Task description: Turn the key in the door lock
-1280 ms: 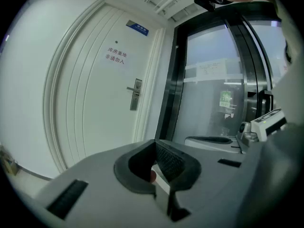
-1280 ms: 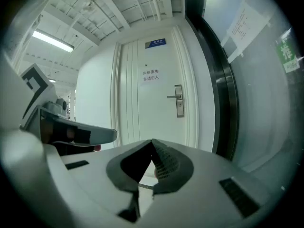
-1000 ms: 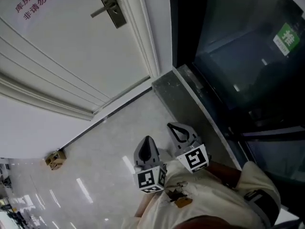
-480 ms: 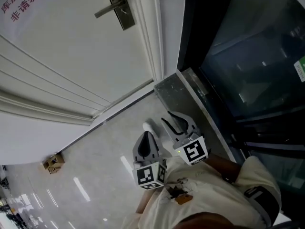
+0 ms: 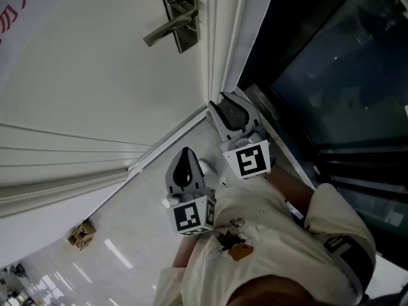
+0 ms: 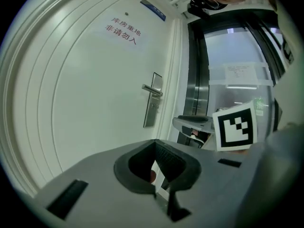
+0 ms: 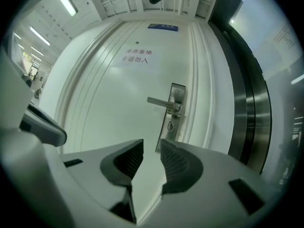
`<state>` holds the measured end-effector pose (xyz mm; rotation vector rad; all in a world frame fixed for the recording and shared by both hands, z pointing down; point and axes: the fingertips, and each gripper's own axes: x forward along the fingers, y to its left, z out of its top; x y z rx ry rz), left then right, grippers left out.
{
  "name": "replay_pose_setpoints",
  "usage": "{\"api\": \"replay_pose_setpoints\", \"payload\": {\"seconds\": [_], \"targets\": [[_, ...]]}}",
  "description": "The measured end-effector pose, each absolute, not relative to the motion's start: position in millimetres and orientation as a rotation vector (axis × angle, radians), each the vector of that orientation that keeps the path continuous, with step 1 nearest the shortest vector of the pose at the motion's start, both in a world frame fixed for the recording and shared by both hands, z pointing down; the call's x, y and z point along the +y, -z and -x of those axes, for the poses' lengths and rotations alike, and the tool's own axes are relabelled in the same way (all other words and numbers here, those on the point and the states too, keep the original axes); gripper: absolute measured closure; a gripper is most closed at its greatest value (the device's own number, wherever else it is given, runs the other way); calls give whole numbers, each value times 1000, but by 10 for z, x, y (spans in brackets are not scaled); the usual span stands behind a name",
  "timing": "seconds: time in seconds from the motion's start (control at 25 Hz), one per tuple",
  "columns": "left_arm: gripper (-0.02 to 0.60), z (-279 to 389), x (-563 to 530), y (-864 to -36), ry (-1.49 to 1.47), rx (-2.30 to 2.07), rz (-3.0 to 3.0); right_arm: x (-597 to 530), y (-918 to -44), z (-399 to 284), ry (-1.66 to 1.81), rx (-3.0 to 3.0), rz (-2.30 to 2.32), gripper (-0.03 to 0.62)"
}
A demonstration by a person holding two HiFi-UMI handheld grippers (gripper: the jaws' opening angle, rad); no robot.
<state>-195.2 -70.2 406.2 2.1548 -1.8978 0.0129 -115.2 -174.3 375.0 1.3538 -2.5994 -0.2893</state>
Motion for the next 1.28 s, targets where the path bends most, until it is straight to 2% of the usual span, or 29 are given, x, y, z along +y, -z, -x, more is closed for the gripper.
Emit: {"api": "replay_pose_setpoints", "payload": {"seconds": [0.4,0.76,0.8,0.88,0.92,1.08,1.28], "targets": [[575,2063,-1314,-3916,-13,-1887,-2164,-2943,-3327,1406,544,-2480,-1416,479],[575,2048,-1498,-3973,-33,-1908,-2120,-3434,-3323,1528,645,-2408,-1374,485],[575,2047,-1505,-3974,-36,-1912,-2118,-3472,-3342,1554,641,-2396,-1361,494],[575,2030,-1514,-3985,-43,-1917,-2115,-3520,-3360,1576,625,-2392,-1353,566],[575,2015,-1521,-3995,-46,-1916,-2114,-3529,-3357,1570,612,-2403,-1357,576],[575,1985,-1551,-4027,-60,-1914,-2114,-3544,-3347,1550,418,-2545,-1386,577],[575,1924,-1583,-4054,-80,-1906,-2116,-3573,-3358,1501,-148,-2821,-1382,577]]}}
